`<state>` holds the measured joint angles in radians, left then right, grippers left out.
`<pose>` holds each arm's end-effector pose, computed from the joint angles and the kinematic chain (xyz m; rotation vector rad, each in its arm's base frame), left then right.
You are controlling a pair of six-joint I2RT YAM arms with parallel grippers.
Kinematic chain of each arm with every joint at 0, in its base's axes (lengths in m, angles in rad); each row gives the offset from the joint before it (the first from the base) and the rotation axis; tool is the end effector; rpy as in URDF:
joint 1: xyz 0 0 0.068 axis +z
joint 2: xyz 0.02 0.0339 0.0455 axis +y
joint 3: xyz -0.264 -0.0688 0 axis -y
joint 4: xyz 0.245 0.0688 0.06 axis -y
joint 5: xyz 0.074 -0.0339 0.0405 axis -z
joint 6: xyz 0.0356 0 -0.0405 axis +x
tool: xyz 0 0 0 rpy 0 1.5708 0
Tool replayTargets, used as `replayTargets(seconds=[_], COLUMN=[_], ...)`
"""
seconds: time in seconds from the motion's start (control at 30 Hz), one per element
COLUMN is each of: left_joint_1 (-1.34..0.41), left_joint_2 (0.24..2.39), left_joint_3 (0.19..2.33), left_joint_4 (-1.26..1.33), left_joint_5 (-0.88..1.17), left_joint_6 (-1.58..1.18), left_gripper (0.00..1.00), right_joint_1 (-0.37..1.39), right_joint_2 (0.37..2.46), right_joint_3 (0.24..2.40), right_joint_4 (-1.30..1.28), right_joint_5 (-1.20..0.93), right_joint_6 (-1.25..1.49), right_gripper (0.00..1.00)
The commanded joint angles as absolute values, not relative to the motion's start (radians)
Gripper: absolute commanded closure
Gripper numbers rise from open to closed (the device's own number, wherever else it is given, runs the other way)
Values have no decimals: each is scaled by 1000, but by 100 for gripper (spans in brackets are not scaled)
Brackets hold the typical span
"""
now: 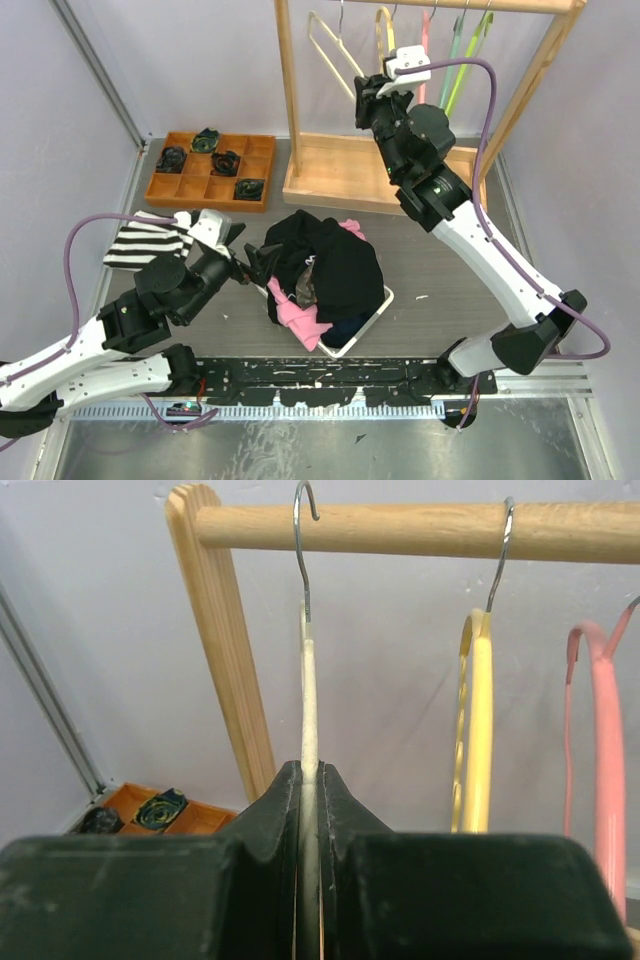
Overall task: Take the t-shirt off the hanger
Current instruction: Place the hanger on the clothesline.
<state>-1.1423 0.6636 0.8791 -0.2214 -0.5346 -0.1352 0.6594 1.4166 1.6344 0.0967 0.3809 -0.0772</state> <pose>0.0760 -0.1227 0.3865 0.3782 1.5605 -0.5776 0.2511 0.1779 0.5190 -0.1395 1.2763 0.2612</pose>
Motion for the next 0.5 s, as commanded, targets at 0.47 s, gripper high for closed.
replayTargets(seconds=[0.47], left_joint_1=[-1143], left_joint_2=[660], left_joint_3=[891], left_joint_4=[-242], left_joint_5=[-554], left_joint_6=[-138], left_gripper=[2], right_joint_1=[518], right_joint_2=[1533], right_joint_3=[1840], right_joint_4=[109], right_joint_5=[184], right_joint_6=[52], right_gripper=[99])
